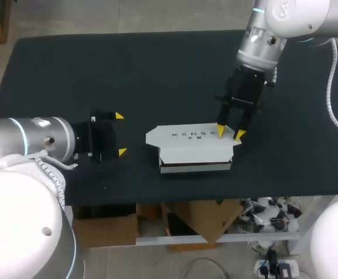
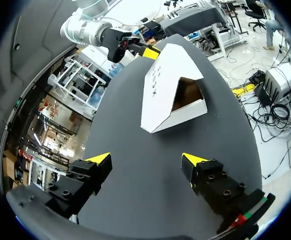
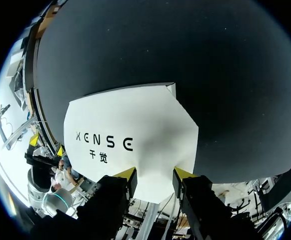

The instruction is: Assemble the packaging by folding the flat box into shape, placing the metal phone stand inside, and closing the box properly

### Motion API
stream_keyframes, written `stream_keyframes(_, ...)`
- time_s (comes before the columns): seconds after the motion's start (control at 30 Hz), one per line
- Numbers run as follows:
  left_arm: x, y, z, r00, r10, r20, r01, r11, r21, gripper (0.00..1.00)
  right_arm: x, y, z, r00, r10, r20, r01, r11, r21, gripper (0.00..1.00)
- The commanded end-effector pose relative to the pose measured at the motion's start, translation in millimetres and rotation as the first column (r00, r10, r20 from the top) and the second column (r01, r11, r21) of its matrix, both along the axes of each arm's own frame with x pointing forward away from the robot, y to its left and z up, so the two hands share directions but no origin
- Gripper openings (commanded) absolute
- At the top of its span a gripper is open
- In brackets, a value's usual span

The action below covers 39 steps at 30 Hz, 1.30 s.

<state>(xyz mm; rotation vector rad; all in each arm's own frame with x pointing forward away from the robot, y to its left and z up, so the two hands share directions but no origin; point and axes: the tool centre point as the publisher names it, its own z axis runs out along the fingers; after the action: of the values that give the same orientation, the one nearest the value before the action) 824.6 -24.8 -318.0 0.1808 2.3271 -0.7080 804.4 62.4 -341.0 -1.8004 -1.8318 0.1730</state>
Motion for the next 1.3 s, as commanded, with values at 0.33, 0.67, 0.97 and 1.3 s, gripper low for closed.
stream_keyframes(0.33, 4.6, 3, 15.0, 0.962, 0.022, -0.272, 0.052, 0.964, 0.261, 1.0, -2.7, 1, -2, 1.0, -0.008, 0.008, 0.008, 1.0, 0.003, 0.48)
stream_keyframes(0.67, 8.6, -8, 28.0, 0.918, 0.05, -0.393, 0.013, 0.988, 0.155, 1.0, -5.4, 0, -4, 1.0, -0.013, 0.006, 0.013, 1.0, 0.005, 0.48)
stream_keyframes(0.97, 17.5, -33, 54.3, 0.66, 0.326, -0.677, -0.247, 0.945, 0.214, 1.0, -7.6, -1, -7, 1.0, -0.021, 0.005, 0.021, 1.0, 0.011, 0.48)
stream_keyframes(1.3, 36.5, -29, 56.0, 0.24, 0.408, -0.881, -0.354, 0.882, 0.312, 1.0, -7.6, -1, -8, 1.0, -0.023, 0.002, 0.023, 1.0, 0.012, 0.48)
